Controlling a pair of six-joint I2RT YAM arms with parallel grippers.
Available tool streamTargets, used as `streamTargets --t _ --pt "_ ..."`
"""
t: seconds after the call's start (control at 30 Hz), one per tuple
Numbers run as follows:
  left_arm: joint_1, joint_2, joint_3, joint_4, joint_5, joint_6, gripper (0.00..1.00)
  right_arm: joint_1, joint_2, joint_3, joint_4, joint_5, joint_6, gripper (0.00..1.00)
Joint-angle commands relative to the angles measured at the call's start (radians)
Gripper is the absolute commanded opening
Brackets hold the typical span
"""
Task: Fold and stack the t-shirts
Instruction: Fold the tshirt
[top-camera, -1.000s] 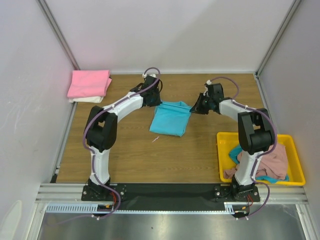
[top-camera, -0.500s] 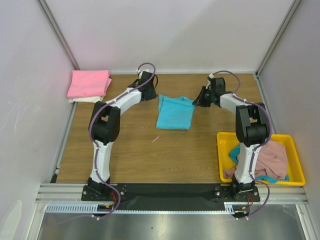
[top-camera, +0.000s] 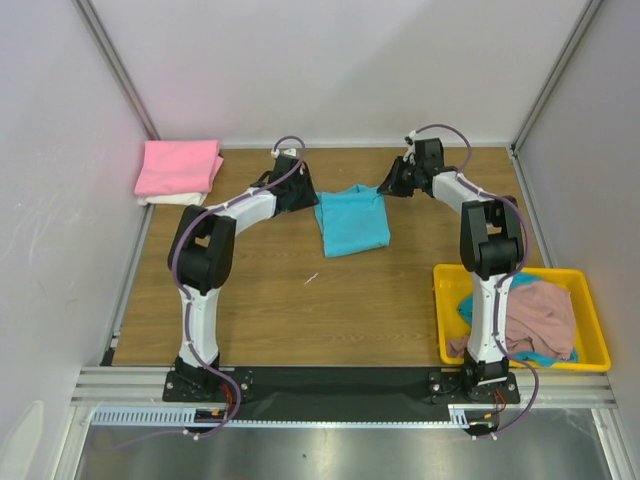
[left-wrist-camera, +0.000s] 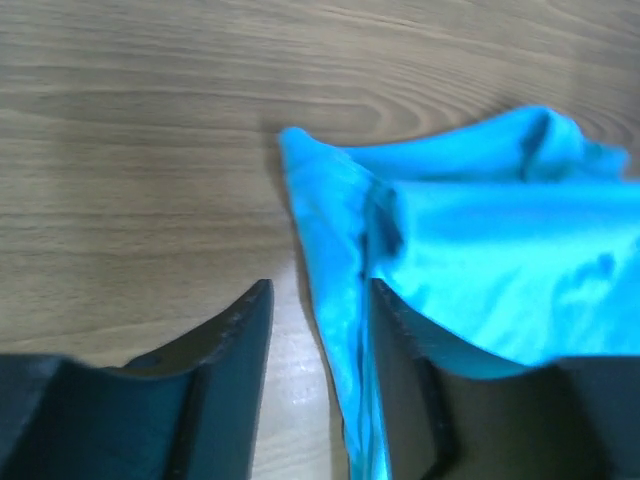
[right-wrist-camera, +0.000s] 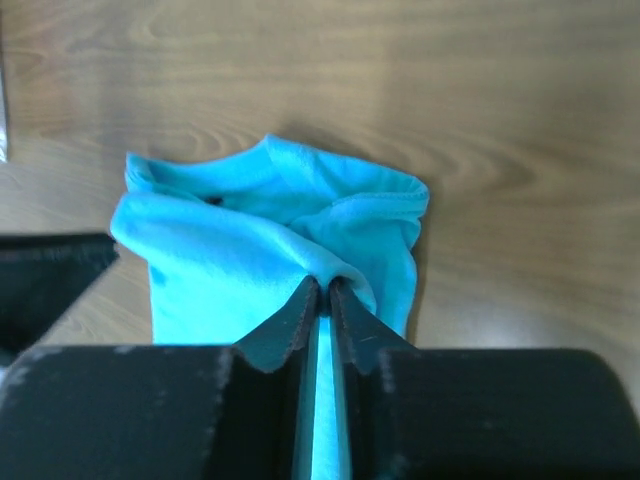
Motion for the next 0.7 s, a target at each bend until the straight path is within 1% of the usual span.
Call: streamTargets --t 0.0,0.03,0.07,0.1,0.17,0.2,0.23,0.3,0.37,0.5,0.53,0.67 --pt "-0.004 -0.111 -0.03 0.158 0.079 0.033 0.55 0.0 0.049 0.143 -0.062 -0.039 -0.03 0.18" --pt "-0.004 -0.111 -0.03 0.168 0.087 0.037 0.57 0.0 0.061 0.167 -0.079 -0.042 -0.037 0.24" --pt "-0.004 -0.108 -0.024 0.168 0.1 0.038 0.6 0.0 0.081 0.192 -0.097 -0.045 -0.05 0.34" --pt "-0.004 -0.101 -0.017 0.196 0.11 0.047 0.65 -0.002 0.093 0.25 -0.146 -0.051 -0.062 0.55" --pt "-0.004 -0.091 0.003 0.206 0.139 0.052 0.66 -0.003 0.113 0.315 -0.211 -0.056 -0.08 0.62" --pt "-0.004 -0.082 0.006 0.223 0.153 0.055 0.67 -0.003 0.112 0.345 -0.249 -0.054 -0.1 0.69" --pt "-0.004 -0.08 0.011 0.232 0.162 0.055 0.68 -0.003 0.103 0.347 -0.257 -0.05 -0.103 0.72" --pt "-0.004 -0.071 0.012 0.247 0.176 0.054 0.68 -0.003 0.054 0.32 -0.249 -0.042 -0.103 0.76" --pt "-0.004 -0.062 0.019 0.249 0.182 0.05 0.68 -0.007 0.022 0.295 -0.251 -0.039 -0.097 0.76" --pt "-0.004 -0.042 0.035 0.232 0.182 0.053 0.68 -0.005 -0.092 0.183 -0.234 -0.05 -0.088 0.76" --pt "-0.004 -0.034 0.039 0.232 0.185 0.055 0.68 -0.005 -0.115 0.115 -0.225 -0.048 -0.088 0.77" --pt "-0.004 -0.006 0.054 0.231 0.193 0.05 0.68 -0.007 -0.172 0.007 -0.167 -0.007 -0.094 0.77"
